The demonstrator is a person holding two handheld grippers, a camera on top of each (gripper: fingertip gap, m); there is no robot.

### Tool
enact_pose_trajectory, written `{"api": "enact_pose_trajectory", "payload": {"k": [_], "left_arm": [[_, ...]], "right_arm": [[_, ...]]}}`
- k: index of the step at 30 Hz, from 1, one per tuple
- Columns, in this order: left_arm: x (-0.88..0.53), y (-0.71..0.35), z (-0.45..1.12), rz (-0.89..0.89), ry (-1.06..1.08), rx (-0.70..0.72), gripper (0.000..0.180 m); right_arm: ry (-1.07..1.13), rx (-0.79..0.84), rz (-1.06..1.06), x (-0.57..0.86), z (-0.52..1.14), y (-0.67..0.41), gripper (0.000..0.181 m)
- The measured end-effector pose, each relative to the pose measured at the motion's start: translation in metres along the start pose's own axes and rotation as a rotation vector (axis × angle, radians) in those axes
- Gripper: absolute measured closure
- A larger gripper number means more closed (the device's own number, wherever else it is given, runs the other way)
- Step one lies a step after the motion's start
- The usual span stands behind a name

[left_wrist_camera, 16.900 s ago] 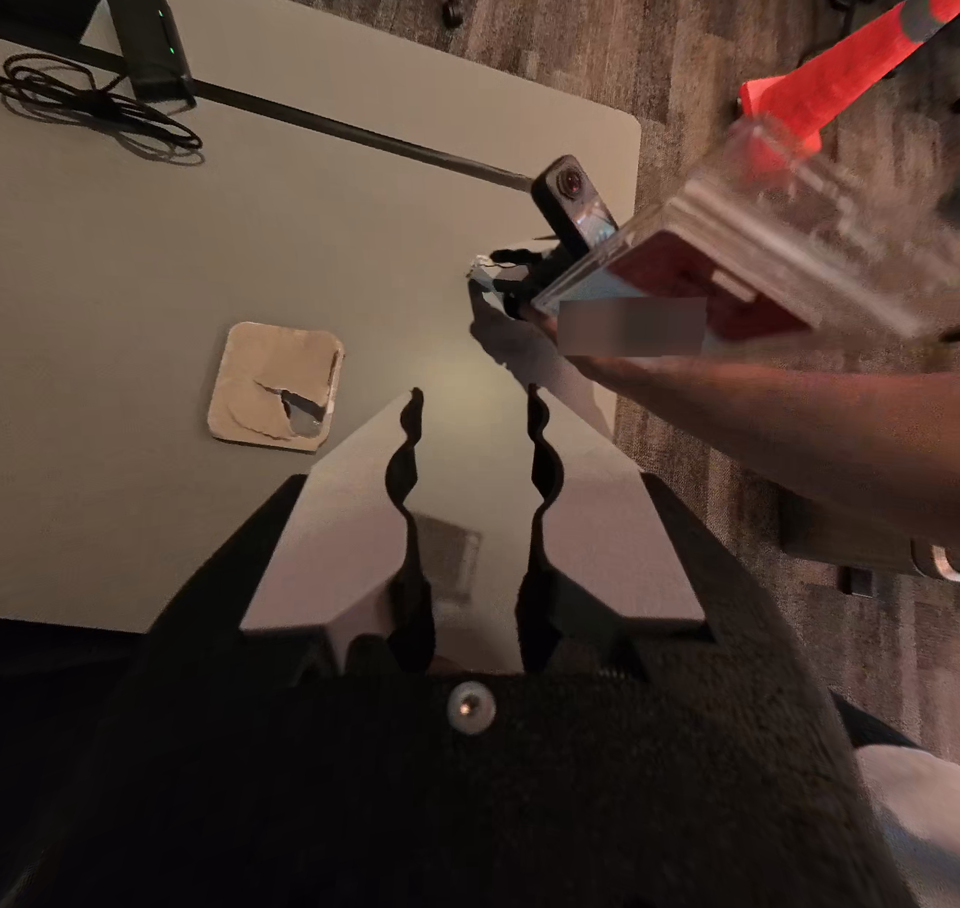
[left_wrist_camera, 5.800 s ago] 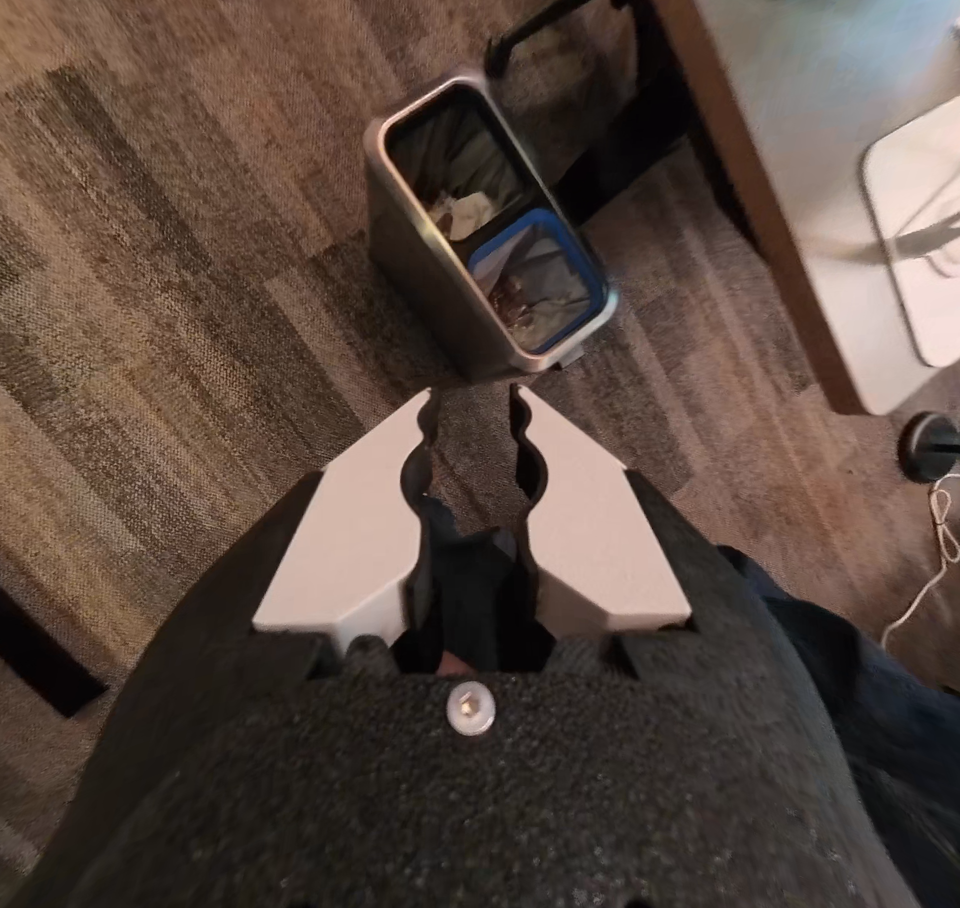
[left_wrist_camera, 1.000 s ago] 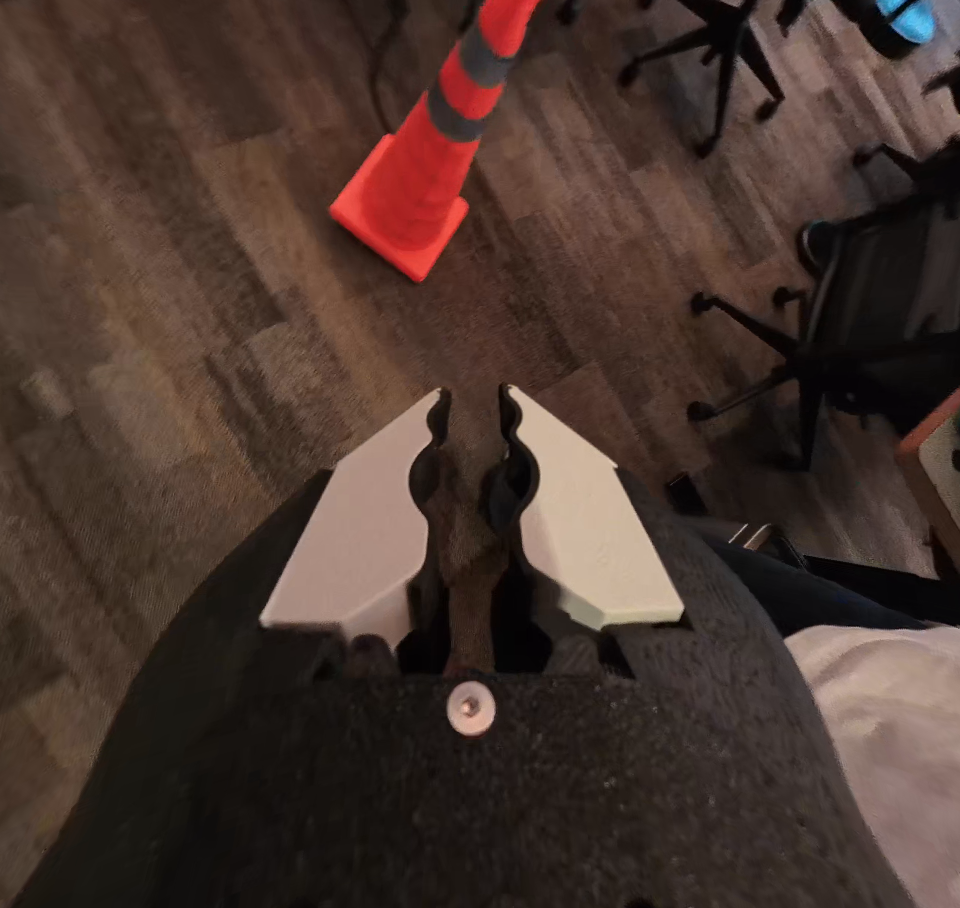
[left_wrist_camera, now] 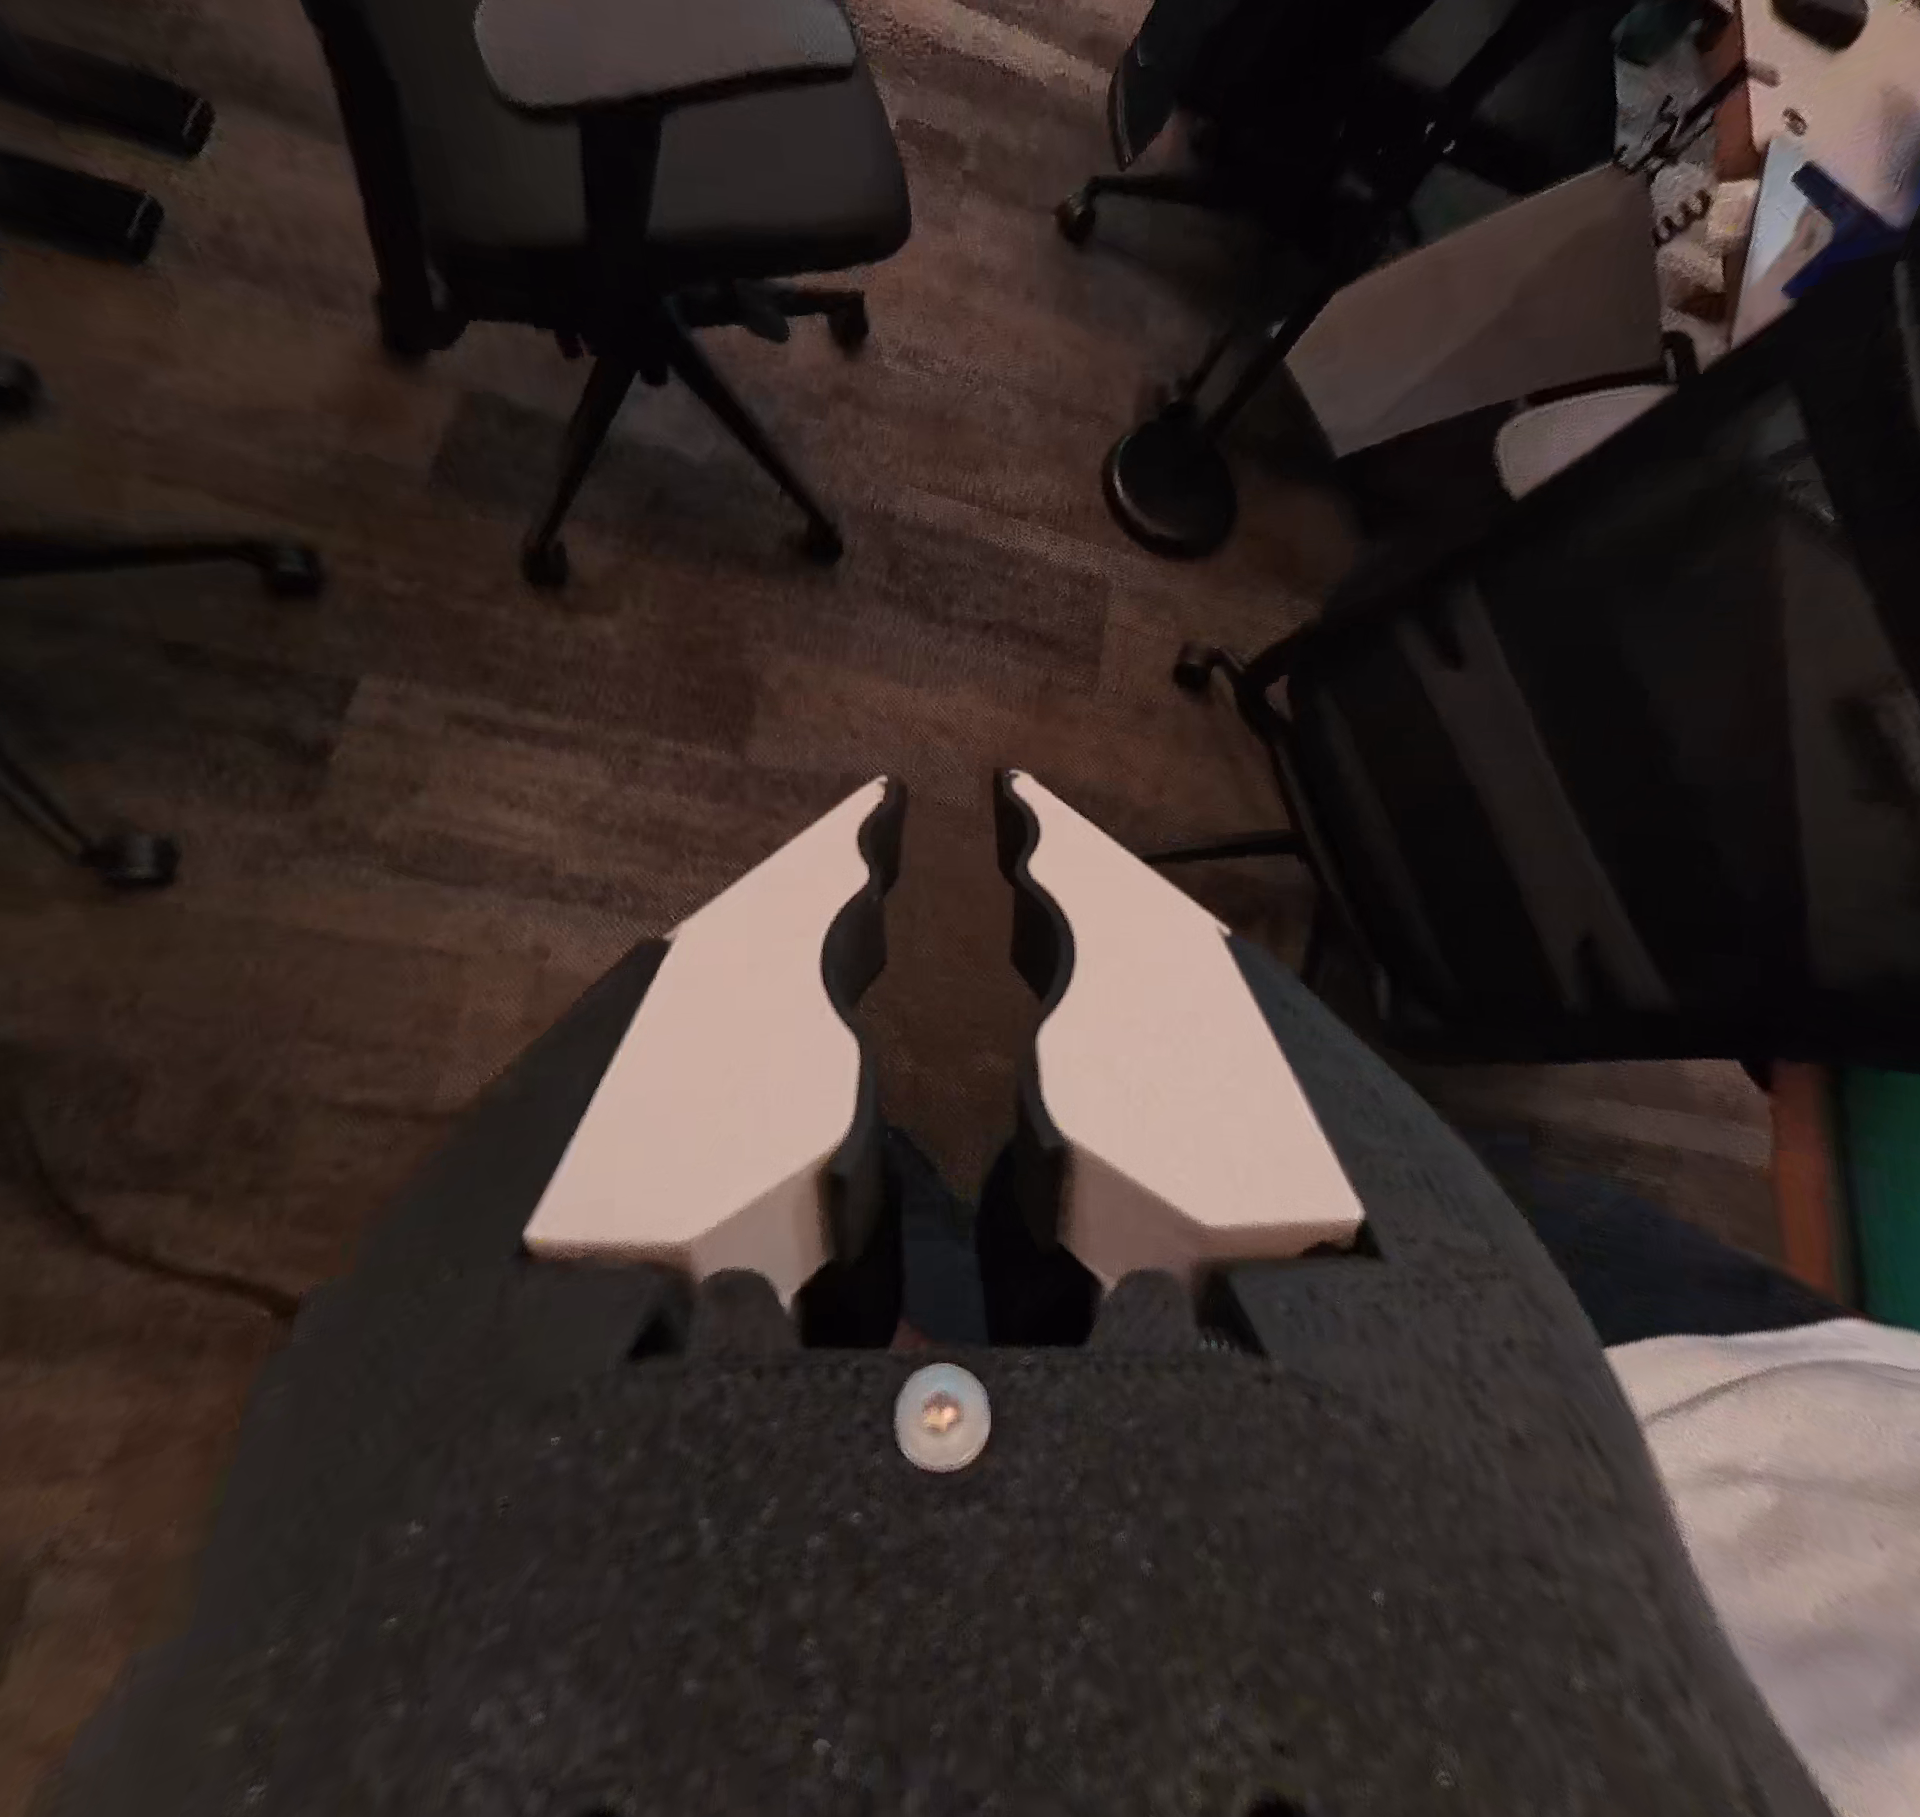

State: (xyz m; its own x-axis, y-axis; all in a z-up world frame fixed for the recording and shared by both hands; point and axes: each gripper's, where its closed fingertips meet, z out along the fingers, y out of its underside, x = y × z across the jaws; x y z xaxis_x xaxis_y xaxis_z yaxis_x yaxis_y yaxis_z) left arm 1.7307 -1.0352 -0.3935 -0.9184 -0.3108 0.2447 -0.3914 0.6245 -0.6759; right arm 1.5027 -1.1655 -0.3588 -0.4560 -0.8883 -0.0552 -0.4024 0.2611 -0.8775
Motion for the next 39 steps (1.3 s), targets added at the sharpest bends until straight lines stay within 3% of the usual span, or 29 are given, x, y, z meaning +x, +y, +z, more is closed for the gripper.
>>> {"api": "enact_pose_trajectory", "payload": {"k": [12, 20, 25, 39], "left_arm": [[-0.015, -0.247, 0.229, 0.115, 0.056, 0.041, 0.161], [0.041, -0.416, 0.411, 0.000, 0.077, -0.036, 0.161], [0.072, -0.525, 0.494, 0.117, 0.076, -0.048, 0.160], [0.045, -0.741, 0.734, -0.004, 0.092, 0.002, 0.160]], "right_arm": [[0.023, 0.055, 0.031, 0.205, 0.226, -0.125, 0.155], [-0.009, 0.044, 0.041, 0.411, 0.342, -0.220, 0.150], [0.023, 0.016, 0.016, 0.523, 0.396, -0.260, 0.151], [0.046, -0.059, -0.017, 0.728, 0.604, -0.370, 0.145]]}}
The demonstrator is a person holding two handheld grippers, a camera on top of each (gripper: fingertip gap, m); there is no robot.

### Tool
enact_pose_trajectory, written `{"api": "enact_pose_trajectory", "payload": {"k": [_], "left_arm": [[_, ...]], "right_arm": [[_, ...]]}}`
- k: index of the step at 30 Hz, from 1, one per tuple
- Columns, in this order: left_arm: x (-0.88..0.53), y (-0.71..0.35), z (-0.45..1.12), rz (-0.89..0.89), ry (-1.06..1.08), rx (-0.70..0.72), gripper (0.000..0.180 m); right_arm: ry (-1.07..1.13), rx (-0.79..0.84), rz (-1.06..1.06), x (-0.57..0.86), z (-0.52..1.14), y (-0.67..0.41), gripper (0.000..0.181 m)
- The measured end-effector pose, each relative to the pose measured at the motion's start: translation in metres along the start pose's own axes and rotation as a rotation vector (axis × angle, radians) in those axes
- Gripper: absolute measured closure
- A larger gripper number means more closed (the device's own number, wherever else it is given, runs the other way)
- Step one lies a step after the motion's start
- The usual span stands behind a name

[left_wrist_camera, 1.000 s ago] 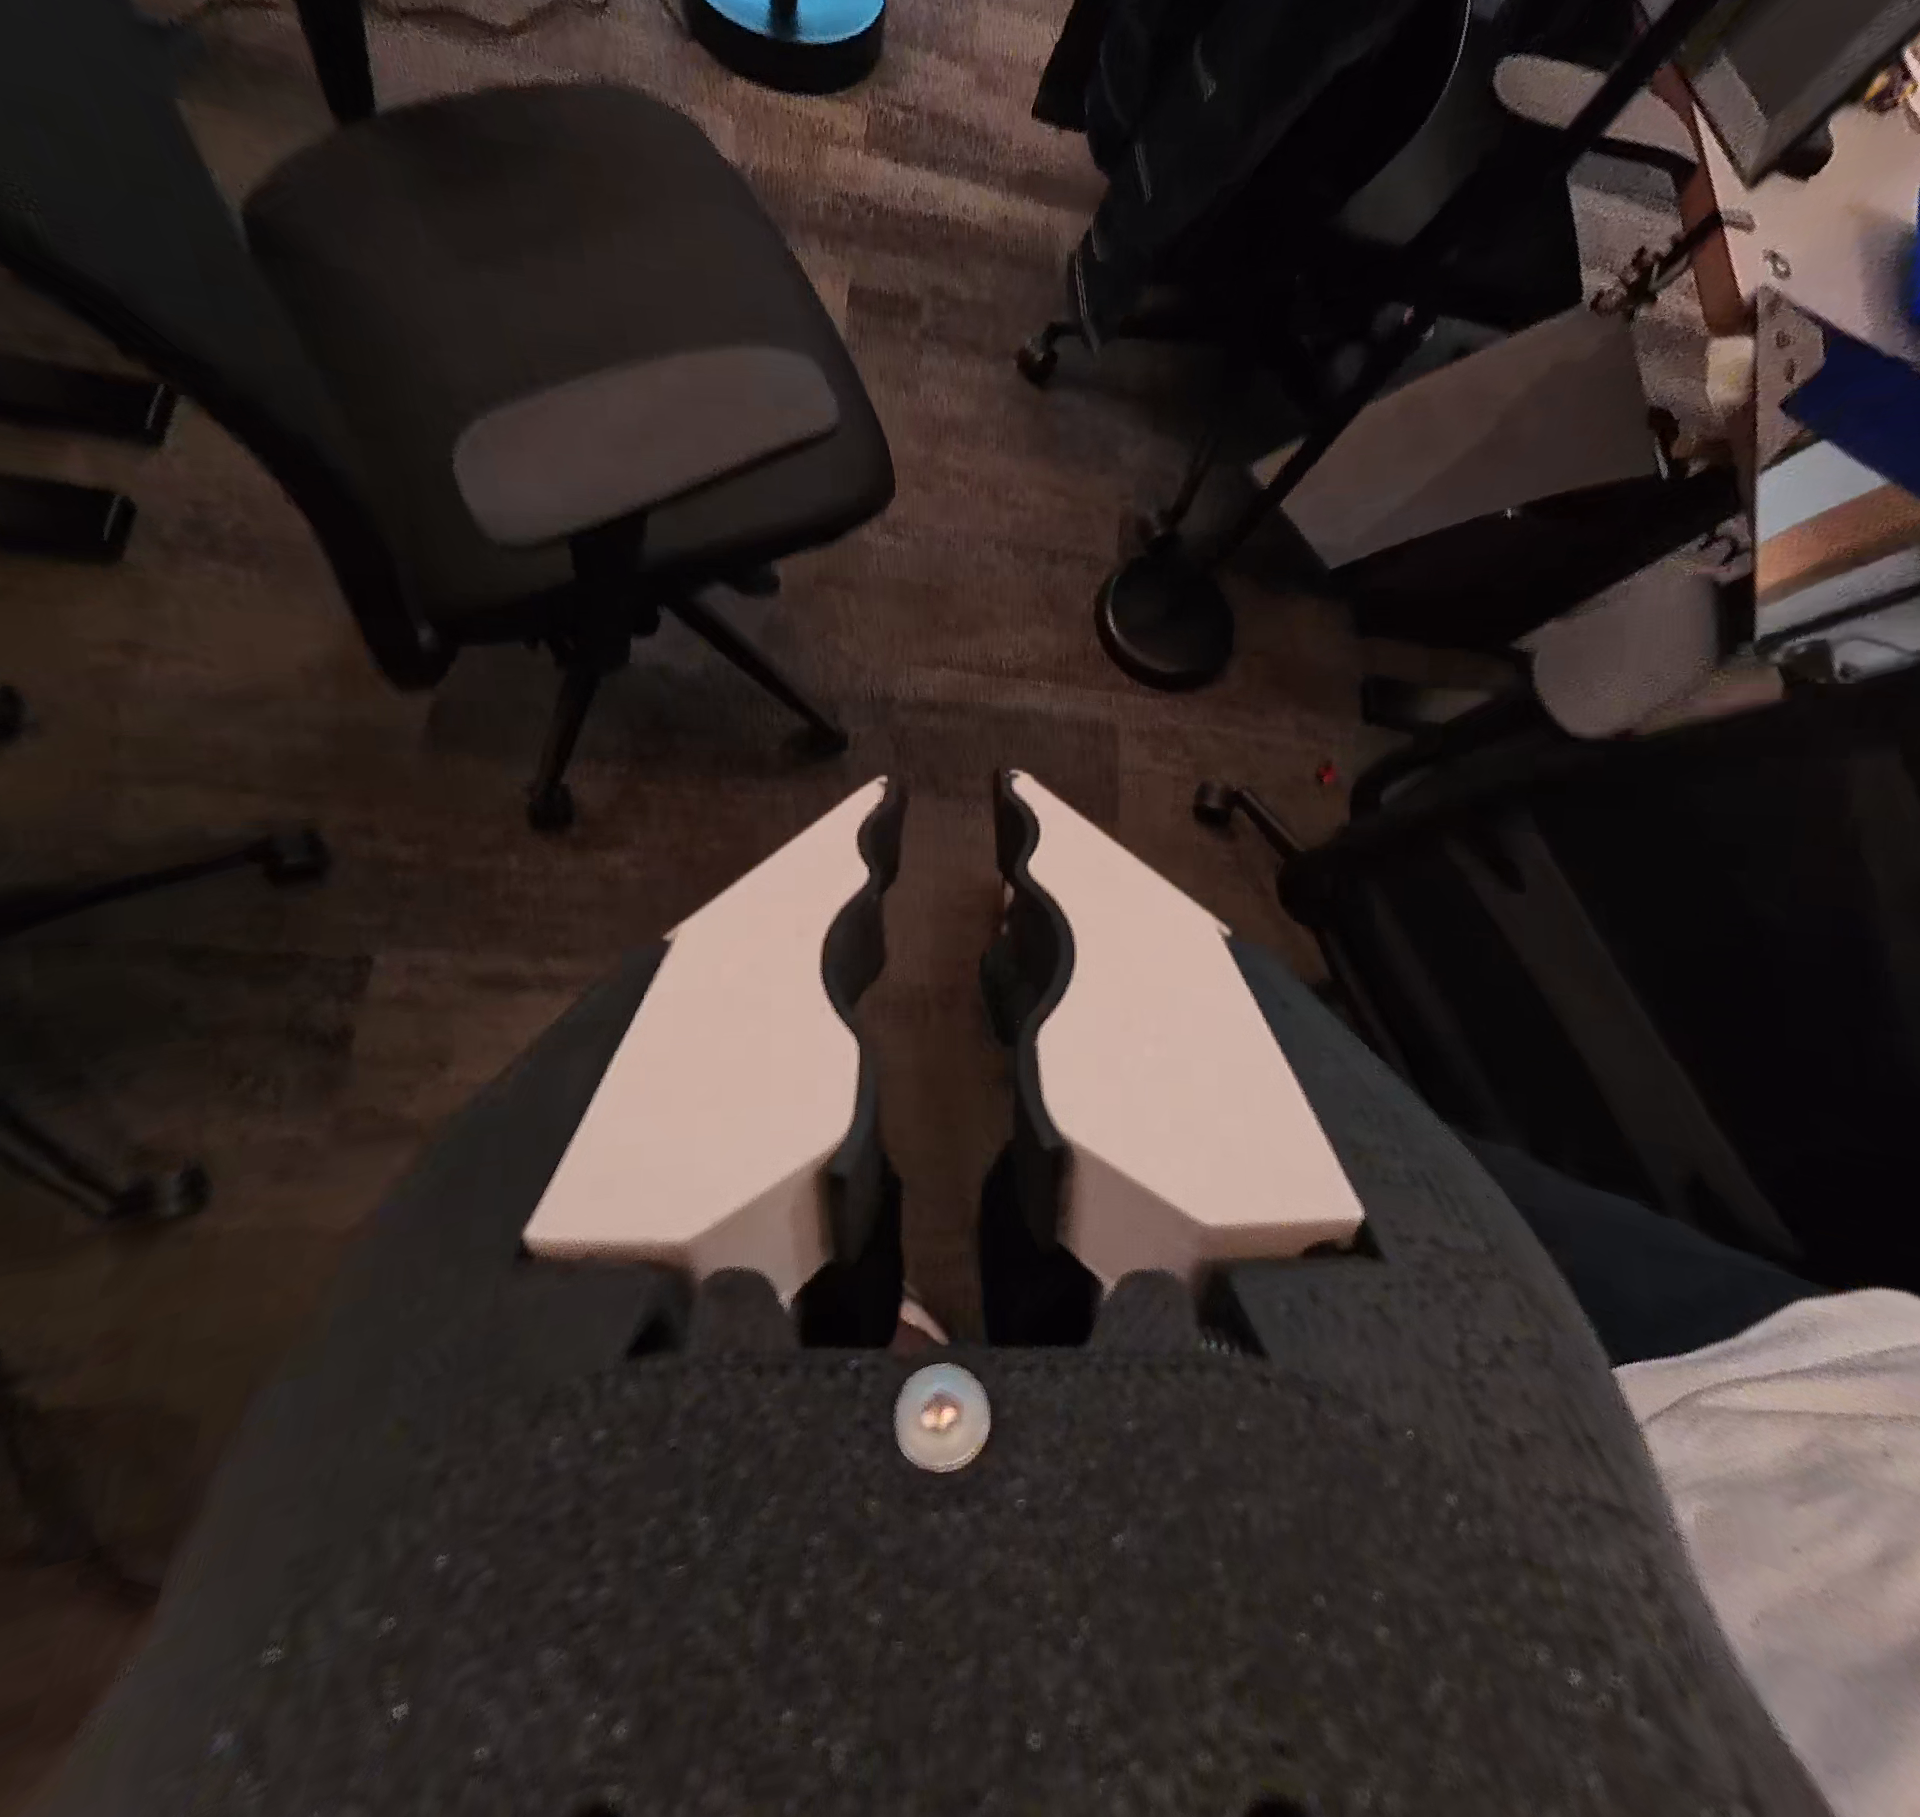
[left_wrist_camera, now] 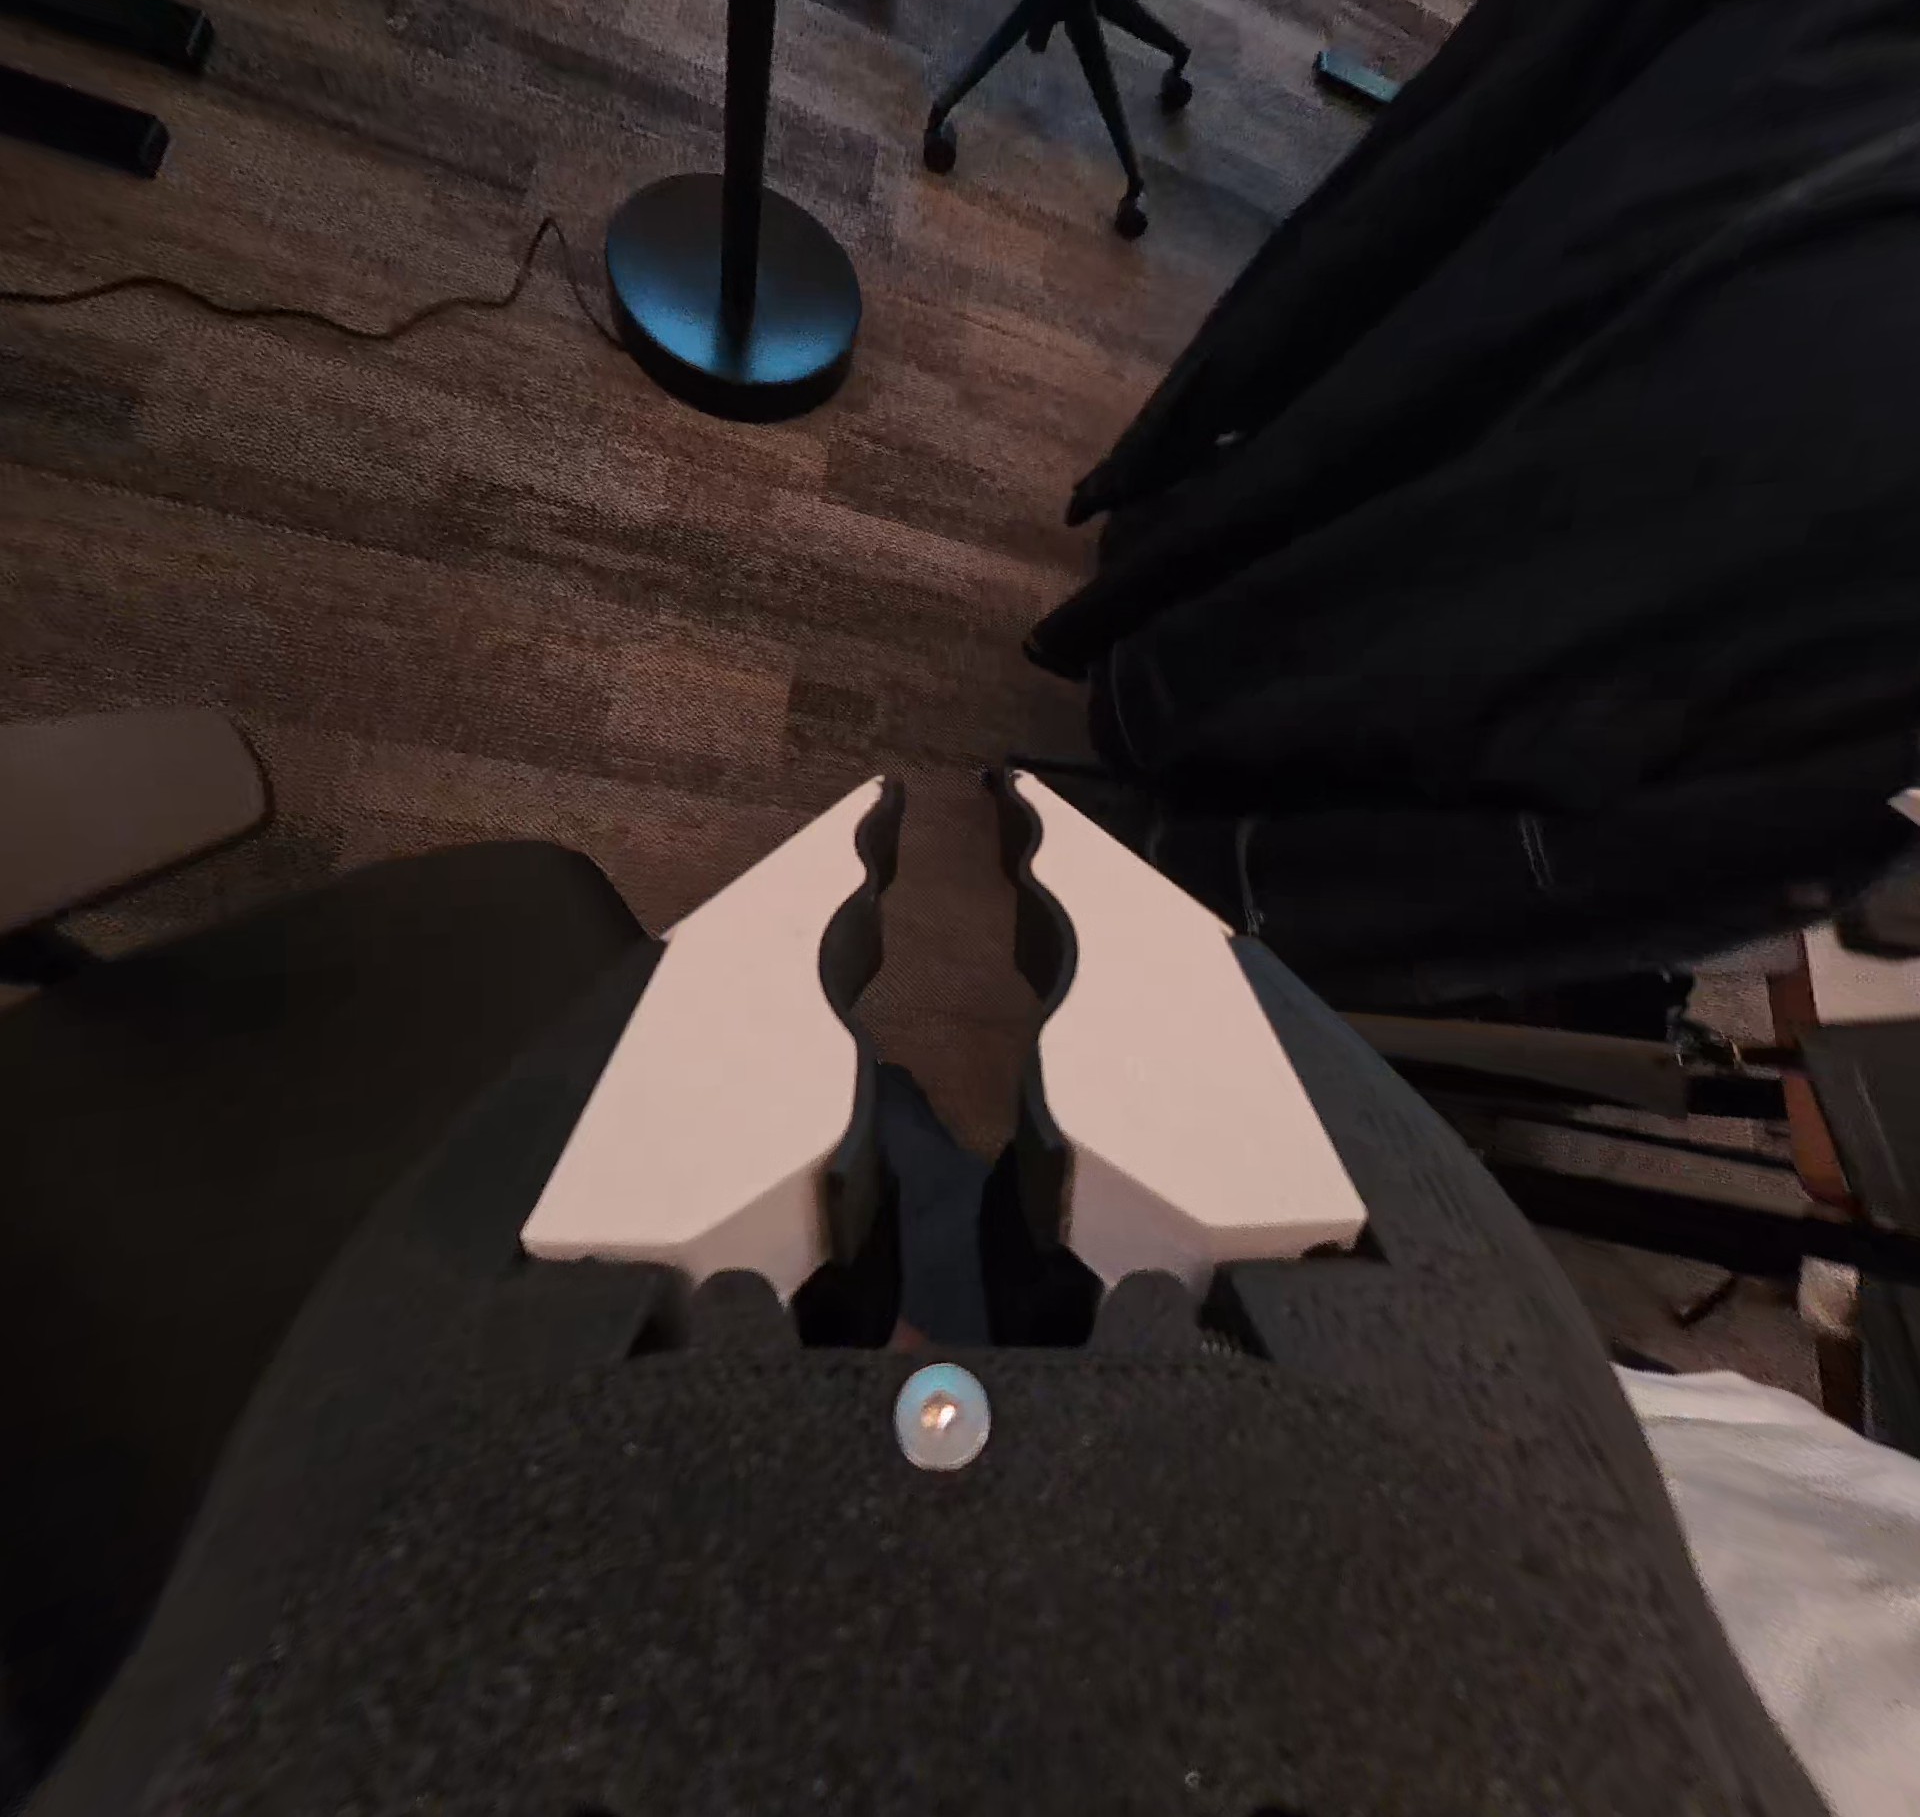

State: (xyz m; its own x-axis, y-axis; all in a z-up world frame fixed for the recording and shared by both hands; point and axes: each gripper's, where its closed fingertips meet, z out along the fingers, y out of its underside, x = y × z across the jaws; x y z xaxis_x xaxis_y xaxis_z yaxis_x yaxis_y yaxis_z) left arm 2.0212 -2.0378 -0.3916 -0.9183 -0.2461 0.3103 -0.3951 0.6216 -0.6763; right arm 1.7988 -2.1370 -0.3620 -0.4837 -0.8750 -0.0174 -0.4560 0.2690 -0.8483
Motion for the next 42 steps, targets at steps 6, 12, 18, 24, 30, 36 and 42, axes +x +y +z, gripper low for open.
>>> {"api": "enact_pose_trajectory", "payload": {"k": [6, 12, 18, 24, 30, 36, 42], "left_arm": [[-0.029, -0.083, 0.047, -0.029, -0.022, 0.034, 0.160], [-0.067, -0.111, 0.069, -0.088, -0.085, 0.020, 0.160], [-0.080, -0.136, 0.104, -0.151, -0.132, 0.020, 0.162], [-0.068, -0.196, 0.161, -0.155, -0.099, 0.013, 0.161], [-0.103, -0.252, 0.189, -0.142, -0.123, 0.004, 0.161], [-0.210, -0.304, 0.245, -0.194, -0.161, -0.006, 0.161], [-0.369, -0.405, 0.312, -0.165, -0.257, -0.005, 0.160]], "right_arm": [[-0.037, 0.013, 0.008, 0.059, 0.075, -0.068, 0.145], [-0.098, 0.023, 0.015, 0.096, 0.147, -0.113, 0.145], [-0.144, 0.041, -0.040, 0.129, 0.193, -0.142, 0.145], [-0.163, 0.028, -0.021, 0.177, 0.235, -0.143, 0.145], [-0.255, -0.006, -0.012, 0.192, 0.321, -0.170, 0.145], [-0.337, 0.004, -0.086, 0.188, 0.462, -0.244, 0.145], [-0.313, 0.010, -0.108, 0.195, 0.650, -0.336, 0.146]]}}
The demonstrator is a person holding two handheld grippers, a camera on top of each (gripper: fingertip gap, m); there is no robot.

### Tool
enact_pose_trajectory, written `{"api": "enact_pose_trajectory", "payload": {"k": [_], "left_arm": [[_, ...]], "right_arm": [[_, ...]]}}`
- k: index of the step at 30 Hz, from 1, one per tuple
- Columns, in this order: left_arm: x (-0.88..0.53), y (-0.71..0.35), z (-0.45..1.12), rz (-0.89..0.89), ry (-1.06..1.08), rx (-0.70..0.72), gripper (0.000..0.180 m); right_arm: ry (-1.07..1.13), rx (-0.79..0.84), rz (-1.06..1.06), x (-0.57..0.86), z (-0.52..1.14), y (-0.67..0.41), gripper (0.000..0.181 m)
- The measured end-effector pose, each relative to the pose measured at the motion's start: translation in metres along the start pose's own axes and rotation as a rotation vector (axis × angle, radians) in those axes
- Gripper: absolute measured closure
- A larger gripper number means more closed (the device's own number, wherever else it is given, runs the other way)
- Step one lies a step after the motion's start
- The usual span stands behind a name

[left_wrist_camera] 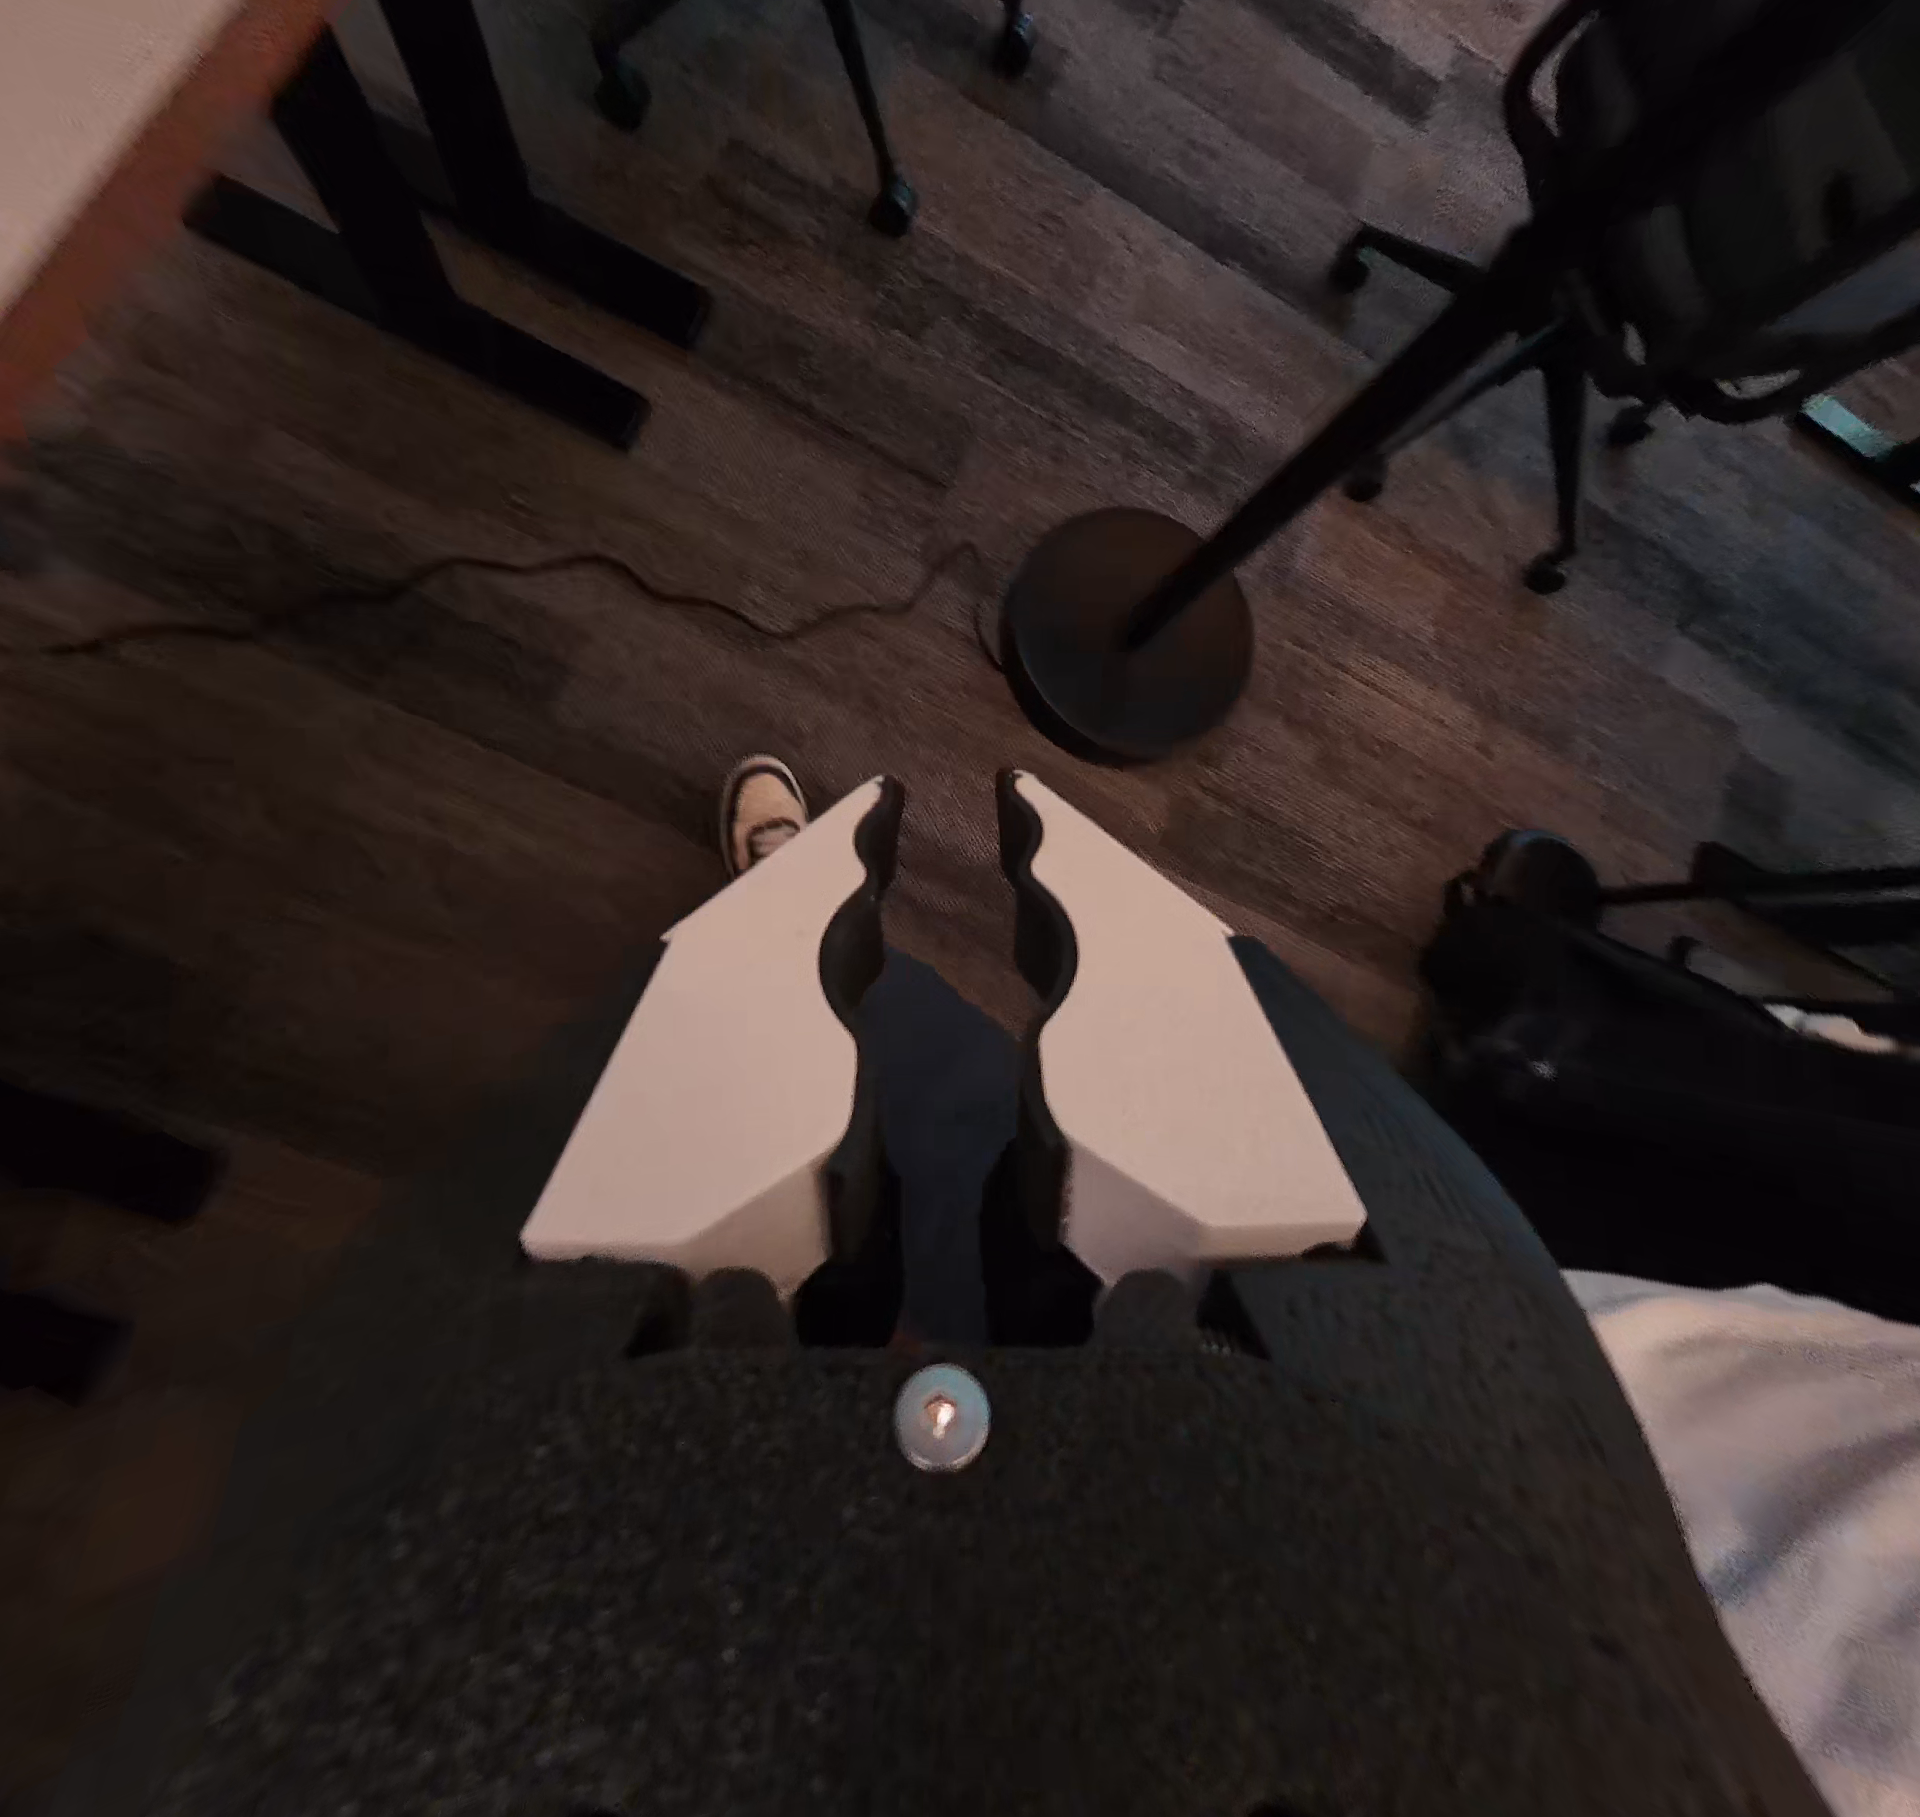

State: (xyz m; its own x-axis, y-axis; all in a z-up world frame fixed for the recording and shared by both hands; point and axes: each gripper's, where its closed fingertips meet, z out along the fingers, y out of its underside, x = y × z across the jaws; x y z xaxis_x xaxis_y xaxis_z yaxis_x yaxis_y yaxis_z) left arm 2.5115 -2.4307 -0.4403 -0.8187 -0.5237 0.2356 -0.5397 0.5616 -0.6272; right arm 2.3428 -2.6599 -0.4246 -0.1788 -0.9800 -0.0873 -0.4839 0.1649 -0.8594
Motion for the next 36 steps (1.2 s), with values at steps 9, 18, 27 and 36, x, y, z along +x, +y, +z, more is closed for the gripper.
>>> {"api": "enact_pose_trajectory", "payload": {"k": [9, 18, 27, 36], "left_arm": [[-0.083, -0.280, 0.161, 0.084, 0.083, -0.007, 0.159], [0.018, -0.553, 0.372, 0.297, 0.301, 0.082, 0.159], [0.274, -0.809, 0.565, 0.493, 0.665, 0.085, 0.159], [0.489, -0.972, 0.755, 0.690, 0.848, 0.007, 0.159]], "right_arm": [[0.077, -0.005, 0.009, 0.132, 0.196, -0.194, 0.144], [0.199, 0.047, 0.088, 0.356, 0.316, -0.288, 0.144], [0.474, 0.052, 0.198, 0.689, 0.317, -0.370, 0.140], [0.733, 0.107, 0.308, 0.992, 0.286, -0.405, 0.140]]}}
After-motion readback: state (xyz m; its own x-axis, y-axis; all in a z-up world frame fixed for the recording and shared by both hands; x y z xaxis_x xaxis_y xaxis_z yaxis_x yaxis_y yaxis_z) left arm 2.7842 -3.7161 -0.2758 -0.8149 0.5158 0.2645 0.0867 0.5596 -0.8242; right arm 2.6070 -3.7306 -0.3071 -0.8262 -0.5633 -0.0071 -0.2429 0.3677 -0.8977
